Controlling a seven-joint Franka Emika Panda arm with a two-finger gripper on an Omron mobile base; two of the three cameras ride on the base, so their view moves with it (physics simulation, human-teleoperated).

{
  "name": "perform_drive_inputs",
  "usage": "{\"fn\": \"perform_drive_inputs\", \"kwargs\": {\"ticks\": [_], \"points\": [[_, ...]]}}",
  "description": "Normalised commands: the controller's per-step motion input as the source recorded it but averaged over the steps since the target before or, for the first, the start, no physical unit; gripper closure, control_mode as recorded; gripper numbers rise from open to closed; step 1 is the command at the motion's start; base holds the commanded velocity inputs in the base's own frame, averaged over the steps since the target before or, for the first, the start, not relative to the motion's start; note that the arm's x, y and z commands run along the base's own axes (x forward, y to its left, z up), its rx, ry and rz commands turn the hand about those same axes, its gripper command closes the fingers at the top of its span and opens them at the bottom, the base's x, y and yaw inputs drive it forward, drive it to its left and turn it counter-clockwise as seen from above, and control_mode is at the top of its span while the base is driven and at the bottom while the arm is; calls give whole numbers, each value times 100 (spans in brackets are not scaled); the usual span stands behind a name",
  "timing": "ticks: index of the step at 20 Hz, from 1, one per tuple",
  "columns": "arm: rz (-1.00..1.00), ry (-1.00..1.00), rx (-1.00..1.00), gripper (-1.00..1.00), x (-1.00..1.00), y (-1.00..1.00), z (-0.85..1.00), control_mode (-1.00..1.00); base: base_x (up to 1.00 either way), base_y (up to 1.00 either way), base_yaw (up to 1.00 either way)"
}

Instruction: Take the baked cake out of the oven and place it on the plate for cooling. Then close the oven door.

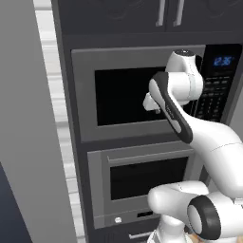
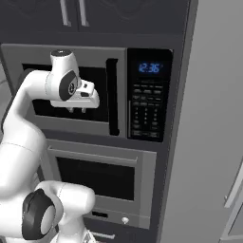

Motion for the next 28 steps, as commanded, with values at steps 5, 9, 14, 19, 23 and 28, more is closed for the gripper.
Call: {"fn": "perform_drive_inputs", "kwargs": {"ticks": [5, 9, 14, 19, 23, 28], "points": [[0, 0, 0, -100, -1, 0, 0, 100, -50, -1, 1], [0, 0, 0, -100, 0, 0, 0, 100, -92, -26, 19], [0, 0, 0, -100, 0, 0, 0, 100, -25, -67, 44], [0, 0, 0, -100, 0, 0, 0, 100, 0, -87, 59], [0, 0, 0, -100, 0, 0, 0, 100, 0, -91, 58], [0, 0, 0, -100, 0, 0, 0, 100, 0, -73, 53]]}}
